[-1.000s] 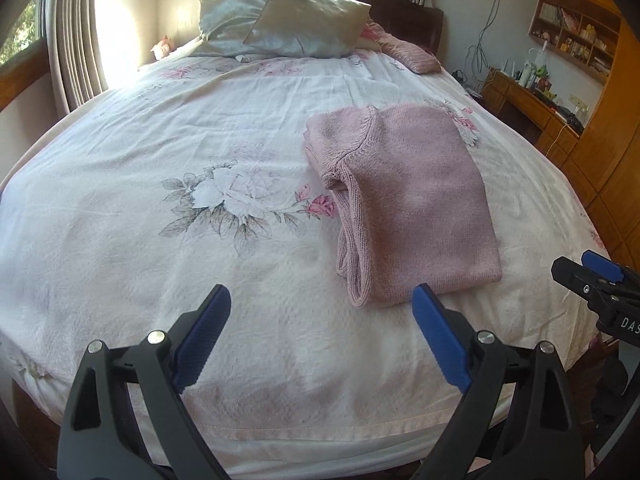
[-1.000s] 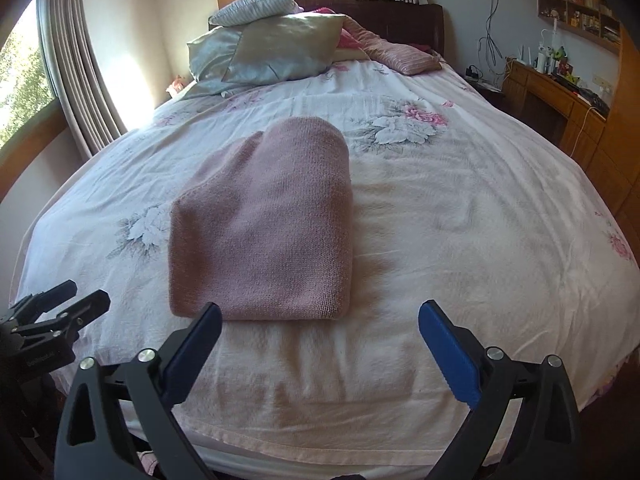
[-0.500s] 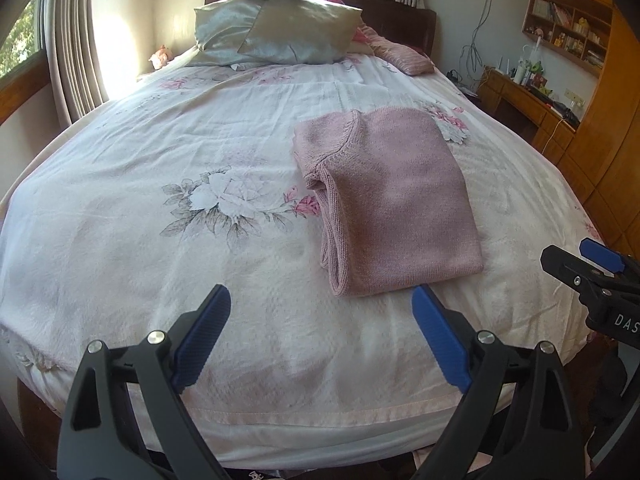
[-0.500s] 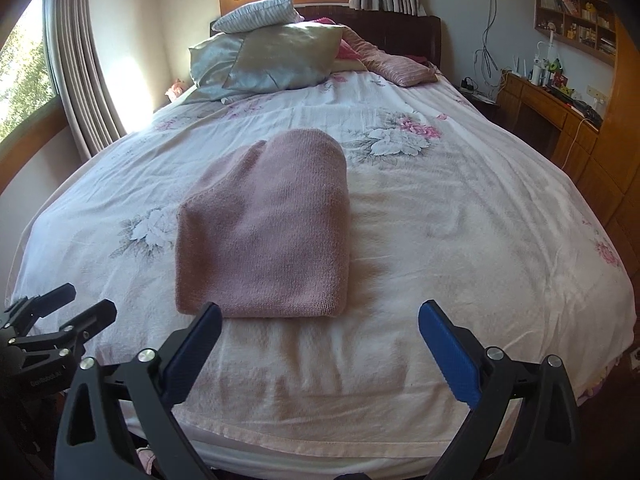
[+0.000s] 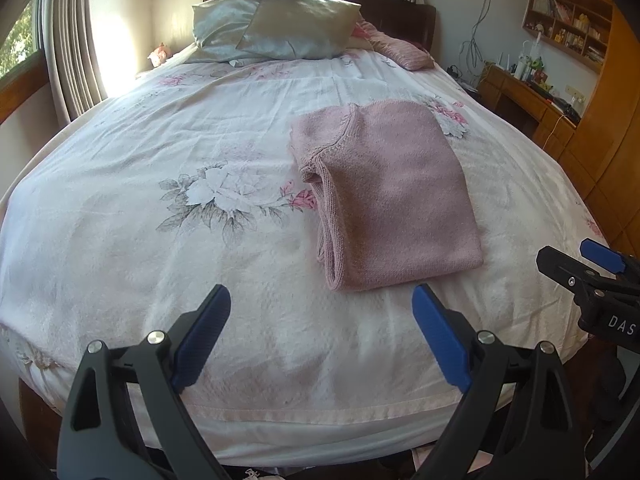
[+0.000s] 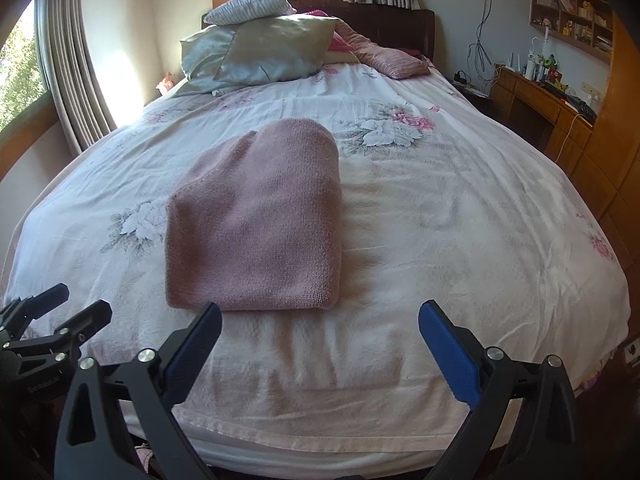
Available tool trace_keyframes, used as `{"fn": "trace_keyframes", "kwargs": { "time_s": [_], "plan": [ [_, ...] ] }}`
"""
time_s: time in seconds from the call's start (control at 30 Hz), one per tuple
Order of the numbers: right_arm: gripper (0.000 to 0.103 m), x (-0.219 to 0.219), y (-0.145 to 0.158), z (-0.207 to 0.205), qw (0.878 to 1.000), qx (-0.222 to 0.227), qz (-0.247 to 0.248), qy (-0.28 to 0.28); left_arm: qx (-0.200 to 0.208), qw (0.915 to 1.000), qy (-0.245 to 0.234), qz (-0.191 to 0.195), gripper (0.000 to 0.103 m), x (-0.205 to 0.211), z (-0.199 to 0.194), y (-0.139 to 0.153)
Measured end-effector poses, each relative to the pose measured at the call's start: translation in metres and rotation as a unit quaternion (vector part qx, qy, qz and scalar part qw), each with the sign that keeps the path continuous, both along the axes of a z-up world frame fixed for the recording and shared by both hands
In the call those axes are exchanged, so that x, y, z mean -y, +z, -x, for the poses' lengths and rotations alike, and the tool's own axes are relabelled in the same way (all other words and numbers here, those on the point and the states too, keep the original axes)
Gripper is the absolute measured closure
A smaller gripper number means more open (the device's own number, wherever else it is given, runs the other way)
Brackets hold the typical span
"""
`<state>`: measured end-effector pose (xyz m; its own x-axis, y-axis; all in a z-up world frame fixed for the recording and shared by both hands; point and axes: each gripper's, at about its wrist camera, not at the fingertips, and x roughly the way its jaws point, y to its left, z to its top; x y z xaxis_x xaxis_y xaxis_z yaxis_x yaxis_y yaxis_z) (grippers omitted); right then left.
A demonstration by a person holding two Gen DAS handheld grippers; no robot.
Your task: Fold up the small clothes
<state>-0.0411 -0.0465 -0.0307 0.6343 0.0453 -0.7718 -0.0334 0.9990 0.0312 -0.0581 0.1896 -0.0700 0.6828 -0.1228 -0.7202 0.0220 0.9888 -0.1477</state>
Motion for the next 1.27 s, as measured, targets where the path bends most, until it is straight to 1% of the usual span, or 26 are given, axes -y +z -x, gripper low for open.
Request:
{"fn": "trace_keyframes", "kwargs": {
  "time_s": [0.43,0.7,1.27],
  "plan": [
    [0.004,0.001,-0.006,-0.004,1.000,-0.008,-0.008,0.004,-0.006,1.0000,-0.002,-0.003,0.012,0.002,-0.002,-0.003],
    [0.004,0.000,-0.009,-0.006,1.000,-0.013,0.001,-0.001,-0.008,1.0000,0.000,-0.002,0.011,0.001,-0.003,-0.004],
    [0.004,0.007,-0.013,-0.010,1.000,-0.024,0.000,-0.009,-0.008,1.0000,0.001,-0.003,0.011,0.001,-0.003,-0.005]
  ]
}}
